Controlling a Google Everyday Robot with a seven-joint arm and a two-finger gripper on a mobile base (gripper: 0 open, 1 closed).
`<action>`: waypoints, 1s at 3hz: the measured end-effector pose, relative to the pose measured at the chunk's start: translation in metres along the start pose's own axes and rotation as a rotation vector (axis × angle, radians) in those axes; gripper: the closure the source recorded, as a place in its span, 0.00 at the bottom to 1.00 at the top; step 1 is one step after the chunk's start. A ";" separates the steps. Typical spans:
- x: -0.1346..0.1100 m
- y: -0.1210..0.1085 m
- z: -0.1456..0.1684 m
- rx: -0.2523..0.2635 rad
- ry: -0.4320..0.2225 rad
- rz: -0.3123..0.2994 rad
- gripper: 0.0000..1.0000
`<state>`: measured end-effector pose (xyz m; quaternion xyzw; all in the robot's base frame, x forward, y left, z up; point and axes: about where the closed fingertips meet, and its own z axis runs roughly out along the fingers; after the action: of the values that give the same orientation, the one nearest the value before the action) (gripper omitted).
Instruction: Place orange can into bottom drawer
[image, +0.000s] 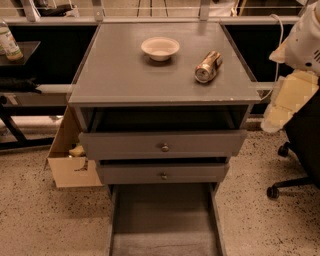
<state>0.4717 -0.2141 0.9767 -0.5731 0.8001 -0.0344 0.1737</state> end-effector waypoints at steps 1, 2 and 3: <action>-0.016 -0.041 0.015 0.048 -0.025 0.094 0.00; -0.041 -0.074 0.038 0.048 -0.102 0.182 0.00; -0.041 -0.074 0.038 0.048 -0.102 0.182 0.00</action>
Offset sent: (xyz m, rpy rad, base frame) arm 0.1405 0.0383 -0.0141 0.2642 -0.0612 -0.2165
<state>0.5626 -0.1960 0.9695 -0.4945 0.8380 -0.0084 0.2304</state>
